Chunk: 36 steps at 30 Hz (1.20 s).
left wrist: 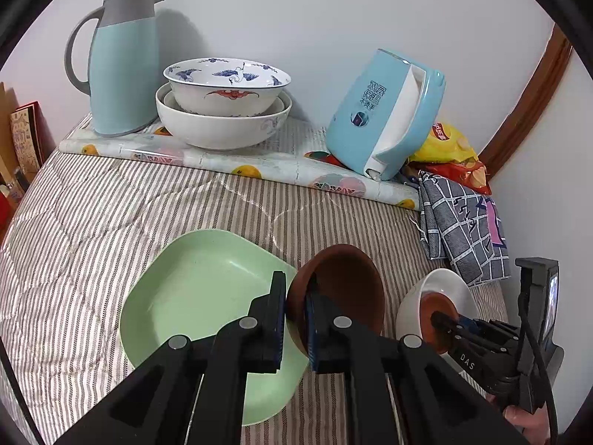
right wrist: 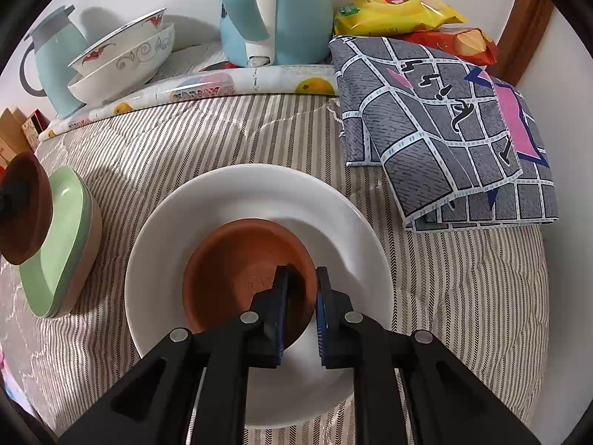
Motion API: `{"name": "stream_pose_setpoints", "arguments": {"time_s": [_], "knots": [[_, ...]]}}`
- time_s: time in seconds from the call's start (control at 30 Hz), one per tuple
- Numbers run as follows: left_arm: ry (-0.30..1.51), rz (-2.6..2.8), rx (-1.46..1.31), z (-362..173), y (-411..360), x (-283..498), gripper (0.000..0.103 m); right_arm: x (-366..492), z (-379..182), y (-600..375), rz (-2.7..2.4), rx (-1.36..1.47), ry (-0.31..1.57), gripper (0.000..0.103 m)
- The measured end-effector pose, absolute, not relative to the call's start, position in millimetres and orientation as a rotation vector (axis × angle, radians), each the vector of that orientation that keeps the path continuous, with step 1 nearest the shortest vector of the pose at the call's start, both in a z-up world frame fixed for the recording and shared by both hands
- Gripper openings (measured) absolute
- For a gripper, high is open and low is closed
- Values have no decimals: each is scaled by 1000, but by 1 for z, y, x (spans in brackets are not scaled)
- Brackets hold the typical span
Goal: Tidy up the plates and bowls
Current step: 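Lower the brown clay dish into the white bowl with the right tool while the left holds another, then open the right tool and withdraw it from the white bowl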
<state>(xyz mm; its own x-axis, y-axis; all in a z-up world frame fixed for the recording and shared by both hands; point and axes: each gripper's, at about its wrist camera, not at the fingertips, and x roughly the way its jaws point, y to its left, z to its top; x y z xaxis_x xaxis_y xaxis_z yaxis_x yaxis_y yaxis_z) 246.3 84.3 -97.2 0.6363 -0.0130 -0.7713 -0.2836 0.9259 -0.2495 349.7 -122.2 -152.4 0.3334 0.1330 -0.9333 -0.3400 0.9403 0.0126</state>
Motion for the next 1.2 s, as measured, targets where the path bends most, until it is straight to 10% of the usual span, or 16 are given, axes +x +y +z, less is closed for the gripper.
{"name": "stream_pose_setpoints", "arguments": {"time_s": [0.37,1.2], "knots": [[871,166,-363,-93,83,234,10,343,-150,-115,328,-228,1170,39],[858,73,-309,-69,5,222,10,284,-74,-220,275,-5,982,48]]}}
